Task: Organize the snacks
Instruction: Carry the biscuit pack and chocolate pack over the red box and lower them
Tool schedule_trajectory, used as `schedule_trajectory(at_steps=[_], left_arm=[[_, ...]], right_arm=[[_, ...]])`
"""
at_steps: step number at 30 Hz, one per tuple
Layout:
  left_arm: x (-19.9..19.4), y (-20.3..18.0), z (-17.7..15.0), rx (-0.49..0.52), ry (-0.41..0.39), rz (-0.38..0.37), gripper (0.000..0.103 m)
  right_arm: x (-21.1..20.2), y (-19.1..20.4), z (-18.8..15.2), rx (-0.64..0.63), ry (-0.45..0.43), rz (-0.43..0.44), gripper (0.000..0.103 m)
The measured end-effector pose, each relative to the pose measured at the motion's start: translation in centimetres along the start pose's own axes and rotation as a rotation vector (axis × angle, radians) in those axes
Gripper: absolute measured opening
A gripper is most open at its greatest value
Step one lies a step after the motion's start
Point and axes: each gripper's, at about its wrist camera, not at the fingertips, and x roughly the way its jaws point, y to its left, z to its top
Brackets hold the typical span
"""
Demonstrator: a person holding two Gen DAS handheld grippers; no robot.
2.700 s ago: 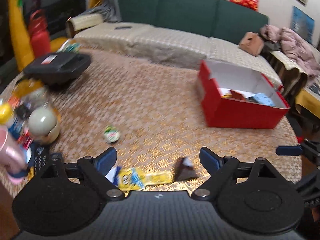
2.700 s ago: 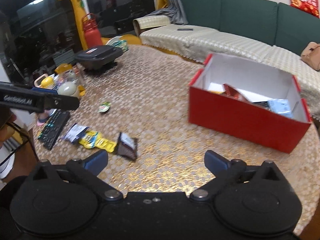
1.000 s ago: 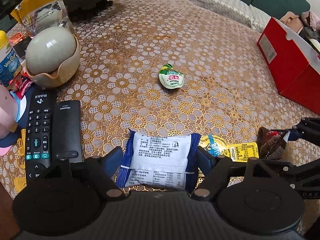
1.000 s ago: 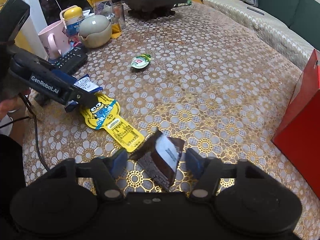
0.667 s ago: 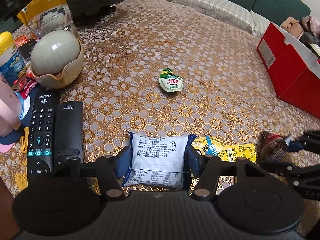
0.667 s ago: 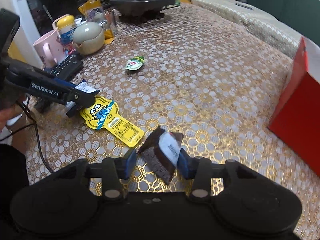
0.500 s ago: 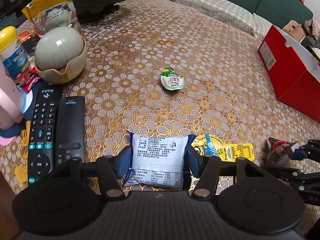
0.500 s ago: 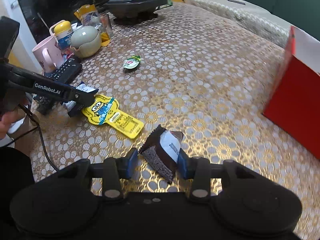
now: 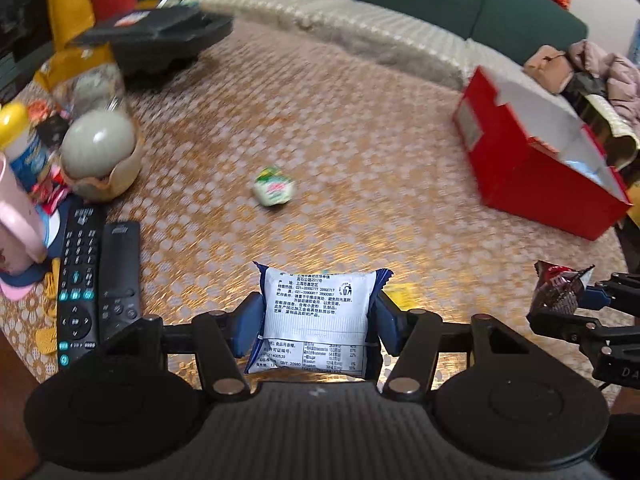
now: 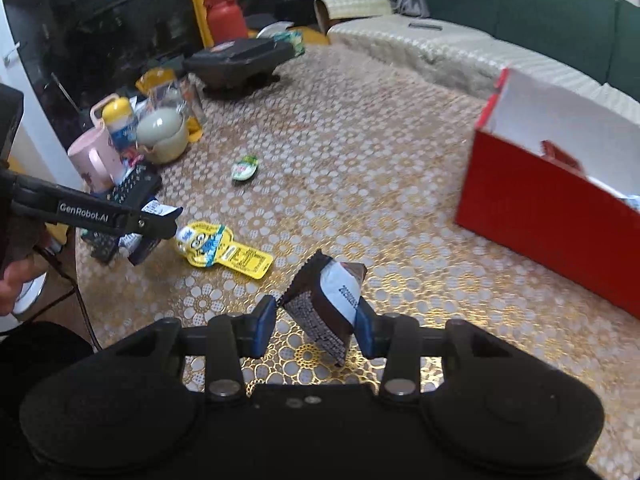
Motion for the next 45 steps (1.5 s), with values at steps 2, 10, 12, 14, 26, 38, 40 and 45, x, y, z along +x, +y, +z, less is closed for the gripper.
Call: schedule_trajectory(at_steps=[2,10,12,14,26,38,40,45], left_arm=[[-0.9,-1.3,0.4,0.024,-0.018,-0.012,0.058],[-3.5,-7.1,2.4,0.126,-0.081,-0.052,0.058],[-3.8,-8.8,3.0,0.153,-0.098,-0.065,0.058],[-4.0,-10.6,3.8,0.181,-0.112,-0.076,0.058],[-2.0,-19.7,8.8,0.316,-0.162,-0.116,0.058],[3.6,-24.9,13.5,0.381,-0.144,-0.12,0.059],[4.7,-25.6,14.2,0.385,-0.134,-0.119,0.059],[7.3,-26.9,15.2,0.404,-0.109,-0.109,0.059]], right_arm=[[-1.3,-0.4,0.0,0.007,-0.019,-0.014,0.04],[-5.9,-2.6,0.2,0.021,-0.087,-0.084,0.04],[-6.9,-3.4,0.5,0.024,-0.107,-0.104,0.04],[-7.9,-4.3,0.9,0.028,-0.124,-0.126,0.04],[-10.7,-11.0,3.7,0.068,-0.192,-0.265,0.04],[-8.3,-18.4,5.9,0.136,-0.172,-0.388,0.04],[-7.5,-19.4,6.2,0.147,-0.159,-0.398,0.04],[-5.9,-21.7,6.6,0.17,-0.128,-0.411,0.04]])
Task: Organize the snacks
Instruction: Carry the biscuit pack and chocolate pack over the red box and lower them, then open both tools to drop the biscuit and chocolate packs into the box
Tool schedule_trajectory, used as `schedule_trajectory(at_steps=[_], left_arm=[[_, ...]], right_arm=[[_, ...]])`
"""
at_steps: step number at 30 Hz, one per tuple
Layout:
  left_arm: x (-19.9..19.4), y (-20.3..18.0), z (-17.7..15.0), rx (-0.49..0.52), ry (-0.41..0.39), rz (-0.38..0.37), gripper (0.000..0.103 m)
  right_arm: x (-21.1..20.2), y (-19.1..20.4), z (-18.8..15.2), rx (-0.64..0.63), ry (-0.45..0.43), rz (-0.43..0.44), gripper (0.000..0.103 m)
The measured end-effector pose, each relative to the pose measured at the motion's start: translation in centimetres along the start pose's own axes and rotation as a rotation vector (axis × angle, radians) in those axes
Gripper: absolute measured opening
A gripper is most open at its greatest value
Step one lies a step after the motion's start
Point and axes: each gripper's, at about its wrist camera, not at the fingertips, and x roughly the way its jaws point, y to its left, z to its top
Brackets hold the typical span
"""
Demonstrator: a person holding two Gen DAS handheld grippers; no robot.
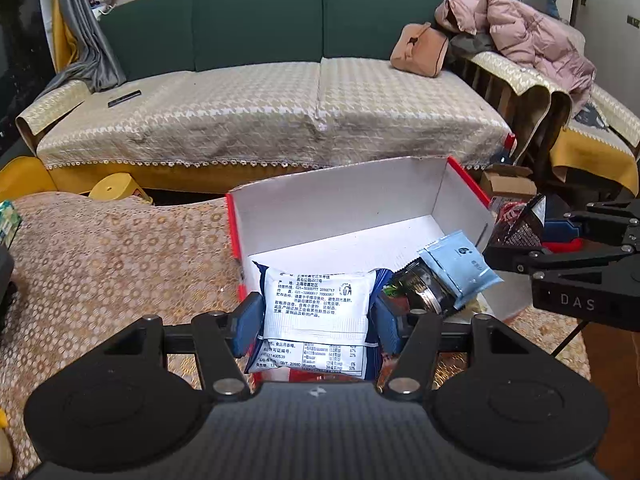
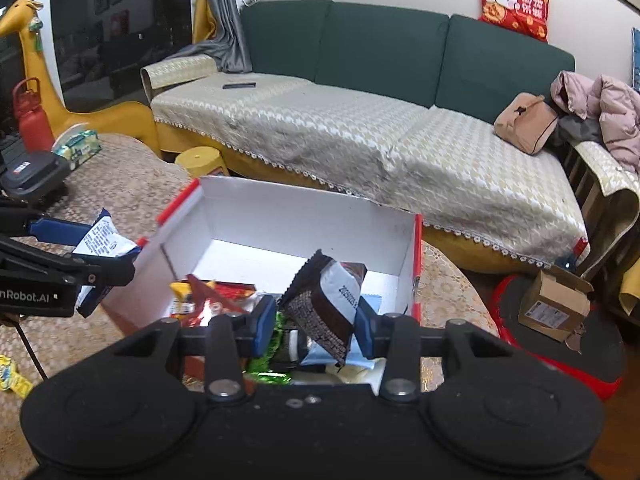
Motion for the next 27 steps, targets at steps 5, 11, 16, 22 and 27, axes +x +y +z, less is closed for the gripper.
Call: schedule_trajectory(at_steps=[5,11,16,22,27], left_arm=[[2.6,-0.3,0.5,0.016,0.033,0.013,0.059],[5.4,-0.7,0.9,0.033,0.073,0.025,0.059],[6.8,-0.7,0.8,0.035,0.104,0.028,0.059],[7.2,-0.6,0.7,0.033,0.112,0.023,0.06],[6.6,-0.6,0.8,0.031,0.103,0.02,0.06]], right_arm=[[2.7,-0.9,0.4,0.022,0.044,-0.009,0.04],[5.4,-0.9,0.6,0.016,0.082,-0.032,0.04],[6.9,-0.7,0.2,0.016,0.109,-0.037,0.04],[7.6,-0.8,-0.2,0.011,0.132,-0.034,0.041],[7.1,-0.9,-0.3,0.016,0.13,-0.02,0.041]])
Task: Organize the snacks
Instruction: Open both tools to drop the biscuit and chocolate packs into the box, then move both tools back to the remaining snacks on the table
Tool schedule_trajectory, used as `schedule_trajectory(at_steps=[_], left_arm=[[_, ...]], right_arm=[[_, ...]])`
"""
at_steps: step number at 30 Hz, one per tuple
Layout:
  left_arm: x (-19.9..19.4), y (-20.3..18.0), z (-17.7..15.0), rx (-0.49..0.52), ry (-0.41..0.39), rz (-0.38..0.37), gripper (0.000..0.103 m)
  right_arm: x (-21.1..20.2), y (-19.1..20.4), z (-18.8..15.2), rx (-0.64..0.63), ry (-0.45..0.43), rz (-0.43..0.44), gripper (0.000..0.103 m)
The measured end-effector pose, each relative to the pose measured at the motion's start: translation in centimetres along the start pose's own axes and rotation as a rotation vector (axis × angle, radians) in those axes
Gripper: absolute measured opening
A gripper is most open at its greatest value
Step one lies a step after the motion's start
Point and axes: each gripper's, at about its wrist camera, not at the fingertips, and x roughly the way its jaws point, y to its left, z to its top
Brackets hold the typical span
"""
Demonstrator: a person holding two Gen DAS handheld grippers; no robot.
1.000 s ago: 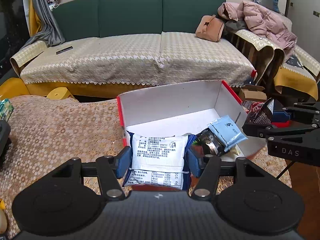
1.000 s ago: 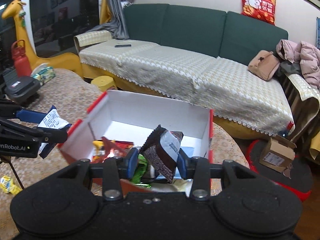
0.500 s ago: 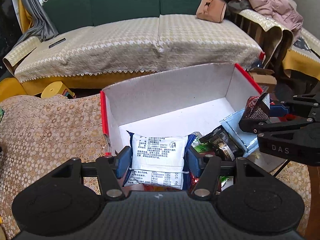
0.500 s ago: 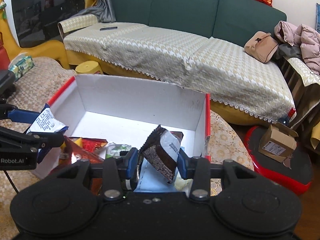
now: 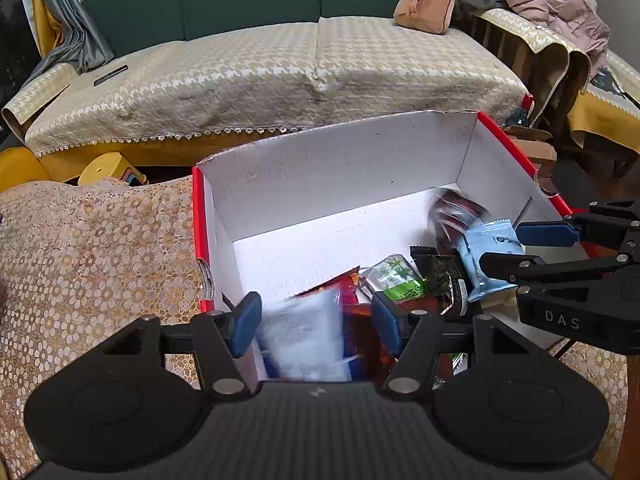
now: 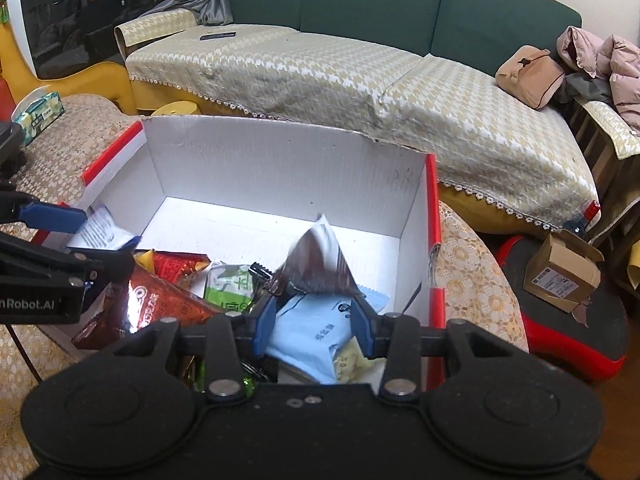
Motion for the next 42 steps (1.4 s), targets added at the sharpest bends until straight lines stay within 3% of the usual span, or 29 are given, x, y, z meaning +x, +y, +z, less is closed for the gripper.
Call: schedule_trajectory(at_steps=[20,24,28,42], left_arm=[[-8.1,0.7,-1.5,-0.046,-0.097,-0.045,0.077],[-10.0,1.0,-2.4,-0.054,-0.112,-0.047,0.078],[-12.0,1.5,-3.6,-0.063,-0.137,-0.051,0.086],[-18.7,3.2,-9.5,-0.079,-0.238,-0.039,0.09]], right_arm=[[-8.2,1.9,-1.2,0.002,-0.109,0.098,0.042],[-9.9,2.7,-1.7,-0.007,-0.124,0.12,0.042],[-11.3,3.9,-2.2,-0.028,-0.128,0.138,0.043],[-14.7,8.7,-4.8,-0.075,-0.146,0.213,0.046]])
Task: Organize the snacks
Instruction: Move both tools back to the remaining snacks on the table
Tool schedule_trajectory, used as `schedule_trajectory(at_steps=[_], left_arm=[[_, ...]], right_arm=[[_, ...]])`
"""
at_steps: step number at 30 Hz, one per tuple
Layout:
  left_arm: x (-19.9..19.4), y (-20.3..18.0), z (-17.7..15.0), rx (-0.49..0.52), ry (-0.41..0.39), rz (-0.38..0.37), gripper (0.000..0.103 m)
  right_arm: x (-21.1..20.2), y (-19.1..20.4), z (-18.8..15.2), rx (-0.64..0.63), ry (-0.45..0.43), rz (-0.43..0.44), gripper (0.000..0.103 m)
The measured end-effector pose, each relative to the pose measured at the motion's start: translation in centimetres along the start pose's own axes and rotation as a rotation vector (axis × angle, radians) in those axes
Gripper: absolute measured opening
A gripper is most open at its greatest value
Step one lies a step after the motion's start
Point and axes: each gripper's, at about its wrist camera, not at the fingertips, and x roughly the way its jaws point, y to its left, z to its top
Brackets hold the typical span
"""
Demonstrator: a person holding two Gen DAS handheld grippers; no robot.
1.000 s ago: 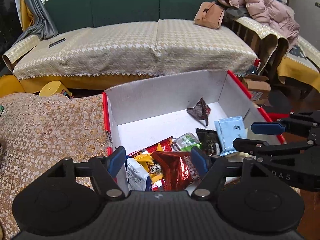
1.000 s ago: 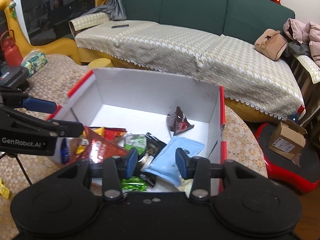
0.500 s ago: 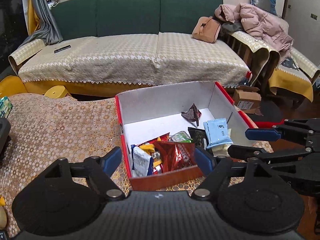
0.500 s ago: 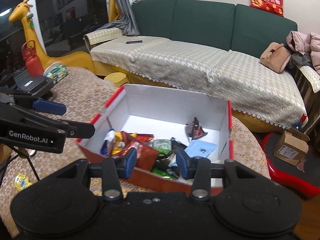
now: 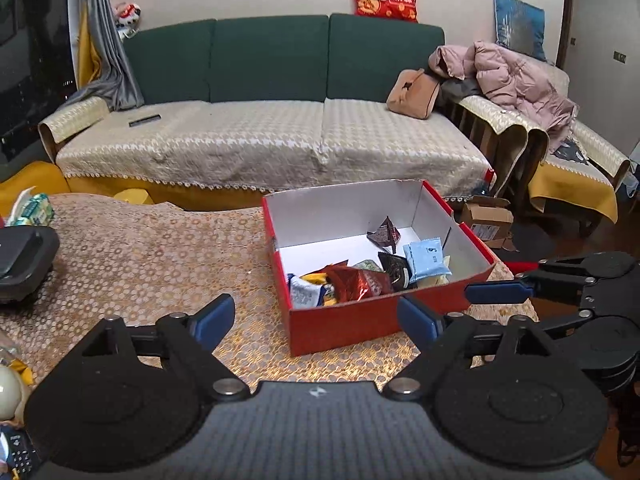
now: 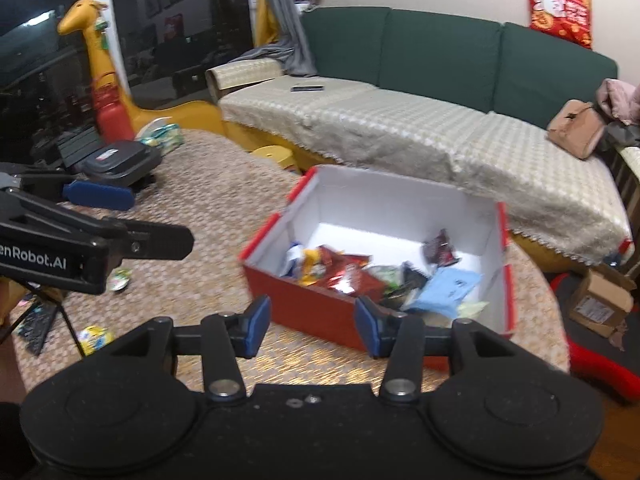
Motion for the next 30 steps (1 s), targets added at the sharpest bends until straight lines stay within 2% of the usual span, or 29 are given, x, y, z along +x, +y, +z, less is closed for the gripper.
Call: schedule_trajectory(at_steps=[6,12,18,22,24,25,26,30], left_arm=[[-2.5,2.2,-3.7,-0.029,-0.005,0.029,0.091],[-4.1,6.5,-8.0,-0.104,0.033,0.077,0.091],[-5.3,11.3,-11.1,-0.245,0.059,0.11,0.092],[-5.6,13.5,-12.6,-0.292,0.065,0.152,0.092],[-5.6,14.6,-13.0,-0.317,0.067,0.167,0.092],[-5.5,15.1,-13.2,-0.327,0.066,0.179,0.092],[-5.5,15.5,-13.3,-0.333,0.066,0.192,0.092],[-4.8,17.3,-14.0,-0.359,0.084,0.23,0.092]], right_arm=[[0.0,2.9,-2.1,-0.018,0.022,0.044,0.05],[0.8,5.7,-4.4,-0.036,0.07,0.077,0.052],[1.7,8.7,-5.7,-0.074,0.104,0.12,0.053],[2.4,10.7,-6.0,-0.115,0.115,0.163,0.055],[3.0,11.7,-6.2,-0.14,0.123,0.174,0.066],[3.3,12.2,-6.2,-0.153,0.118,0.178,0.09],[3.4,12.7,-6.3,-0.164,0.1,0.181,0.103],[5.2,15.1,-6.2,-0.241,0.119,0.221,0.102]])
